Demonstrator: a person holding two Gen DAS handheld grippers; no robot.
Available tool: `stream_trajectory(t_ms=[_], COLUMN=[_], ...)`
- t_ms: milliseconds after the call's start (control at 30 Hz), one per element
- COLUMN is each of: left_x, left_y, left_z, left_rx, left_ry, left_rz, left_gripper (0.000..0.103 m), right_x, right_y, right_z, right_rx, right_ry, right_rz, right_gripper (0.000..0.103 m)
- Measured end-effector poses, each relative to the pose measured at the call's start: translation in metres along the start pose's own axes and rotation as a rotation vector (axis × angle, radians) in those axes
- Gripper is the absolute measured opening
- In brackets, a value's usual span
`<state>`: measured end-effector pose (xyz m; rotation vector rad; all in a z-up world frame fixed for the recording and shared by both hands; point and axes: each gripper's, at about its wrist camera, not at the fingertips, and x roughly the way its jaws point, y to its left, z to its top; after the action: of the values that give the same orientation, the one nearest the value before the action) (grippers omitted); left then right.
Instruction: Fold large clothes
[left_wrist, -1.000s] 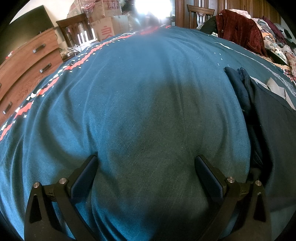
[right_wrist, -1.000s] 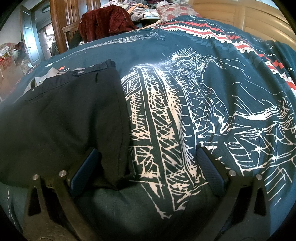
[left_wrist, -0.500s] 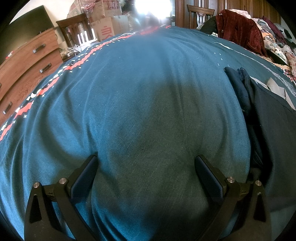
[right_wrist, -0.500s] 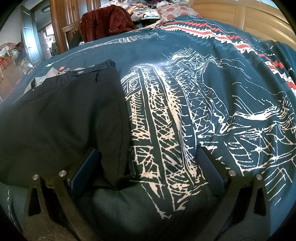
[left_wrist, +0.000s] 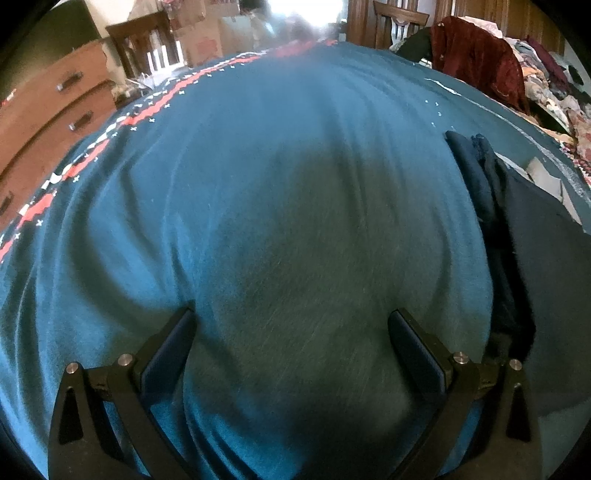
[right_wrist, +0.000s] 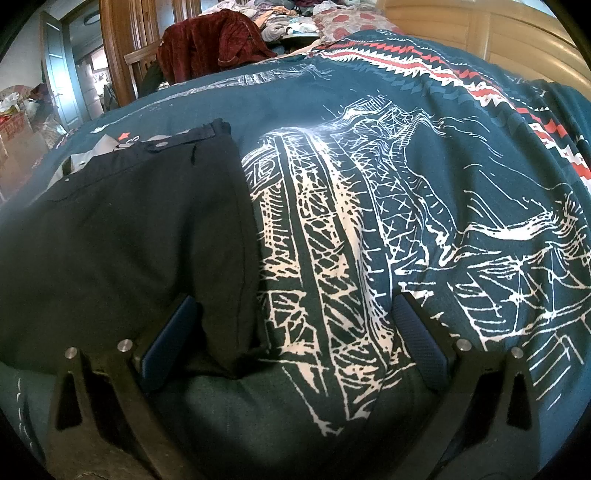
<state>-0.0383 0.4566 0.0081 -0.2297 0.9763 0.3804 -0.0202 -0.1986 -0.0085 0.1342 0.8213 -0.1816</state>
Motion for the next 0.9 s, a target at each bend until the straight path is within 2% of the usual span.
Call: stream_trajectory(t_ms=[67, 200, 267, 367, 433, 533, 600, 633, 667, 700, 733, 767, 800, 900], left_x=[0.0, 0.003, 0.002, -0.015, -0.039, -0.083, -0.096, -0.094, -0.087, -0.076, -0.065, -0.052, -0.04, -0.029], left_y=[0.003, -0.001, 0.003, 0.015, 0.02, 0.007, -0.012, -0.021, -0.029, -0.038, -0.042, -0.043, -0.038, -0.031], left_z=[0.0, 0.002, 0.006, 0.006, -0.001, -0.016, -0.025, -0.029, -0.033, -0.037, -0.04, -0.042, -0.044, -0.043], left_rx=[-0.008, 0.011, 0.0, -0.063, -0.098, -0.089, -0.052, -0.052, -0.055, -0.056, -0.067, -0.1, -0.158, -0.231], left_ry=[-0.001, 0.006, 0.041, 0.08, 0.07, 0.019, 0.023, 0.043, 0.073, 0.11, 0.14, 0.169, 0.179, 0.15], left_rz=[-0.017, 0.016, -0.008, -0.112, -0.192, -0.392, -0.523, -0.58, -0.628, -0.647, -0.644, -0.642, -0.649, -0.664], left_gripper=[0.103, 0.103, 0.103, 0.101, 0.1, 0.099, 0.099, 0.095, 0.085, 0.078, 0.064, 0.061, 0.06, 0.06], right_x=[0.0, 0.0, -0.001, -0.003, -0.006, -0.022, -0.042, -0.047, -0.056, -0.068, -0.076, -0.085, -0.095, -0.12], right_y=[0.0, 0.001, 0.001, 0.001, 0.002, 0.005, 0.008, 0.008, 0.01, 0.014, 0.018, 0.023, 0.028, 0.047], right_z=[0.0, 0.001, 0.004, 0.01, 0.011, 0.013, 0.015, 0.017, 0.018, 0.018, 0.019, 0.02, 0.022, 0.03], right_rx=[-0.001, -0.004, -0.012, -0.03, -0.052, -0.094, -0.086, -0.082, -0.078, -0.079, -0.082, -0.088, -0.1, -0.149], right_ry=[0.0, 0.006, 0.026, 0.062, 0.081, 0.068, 0.035, 0.026, 0.012, -0.004, -0.016, -0.03, -0.046, -0.097], right_rz=[-0.002, -0.004, 0.005, 0.025, 0.033, 0.003, 0.001, 0.007, 0.018, 0.03, 0.04, 0.054, 0.066, 0.098], right_gripper=[0.103, 0.103, 0.103, 0.103, 0.103, 0.103, 0.102, 0.102, 0.101, 0.101, 0.101, 0.101, 0.101, 0.101])
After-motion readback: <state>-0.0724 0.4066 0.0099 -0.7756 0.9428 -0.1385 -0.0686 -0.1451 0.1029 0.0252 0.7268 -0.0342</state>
